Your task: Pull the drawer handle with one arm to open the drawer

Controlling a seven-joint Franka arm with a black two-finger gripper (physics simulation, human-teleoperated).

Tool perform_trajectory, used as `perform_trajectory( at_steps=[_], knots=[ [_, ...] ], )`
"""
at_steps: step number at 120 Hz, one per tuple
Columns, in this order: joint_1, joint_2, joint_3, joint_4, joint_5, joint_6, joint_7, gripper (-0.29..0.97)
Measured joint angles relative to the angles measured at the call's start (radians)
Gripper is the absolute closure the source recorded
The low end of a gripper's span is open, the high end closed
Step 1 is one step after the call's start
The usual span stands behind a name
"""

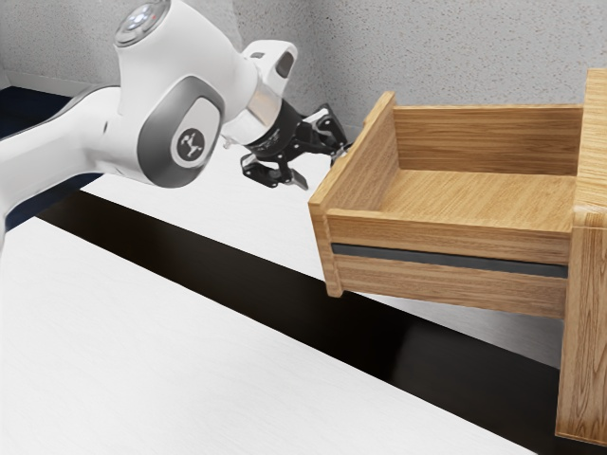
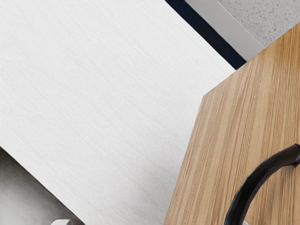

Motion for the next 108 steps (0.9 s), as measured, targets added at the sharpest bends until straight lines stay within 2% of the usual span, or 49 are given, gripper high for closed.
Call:
perform_trajectory(
  at_steps=[20, 52, 58, 65, 73, 83, 94, 108],
  knots=[
    [0.001, -0.005, -0.002, 0.001, 0.016, -0.001, -0.01, 0.28],
    [-0.003, -0.076, -0.002, 0.024, 0.104, -0.012, -0.027, 0.27],
    [-0.002, -0.113, -0.001, 0.085, 0.116, -0.091, -0.057, 0.22],
    [-0.004, -0.17, 0.013, 0.171, 0.123, -0.272, -0.131, 0.17],
    [0.003, -0.227, 0.095, 0.187, 0.114, -0.48, -0.222, 0.12],
    [0.033, -0.273, 0.052, 0.154, 0.102, -0.66, -0.321, 0.08],
    [0.081, -0.25, 0.038, 0.13, 0.093, -0.778, -0.415, 0.05],
    [0.111, -0.218, 0.025, 0.09, 0.083, -0.821, -0.515, 0.03]
  ],
)
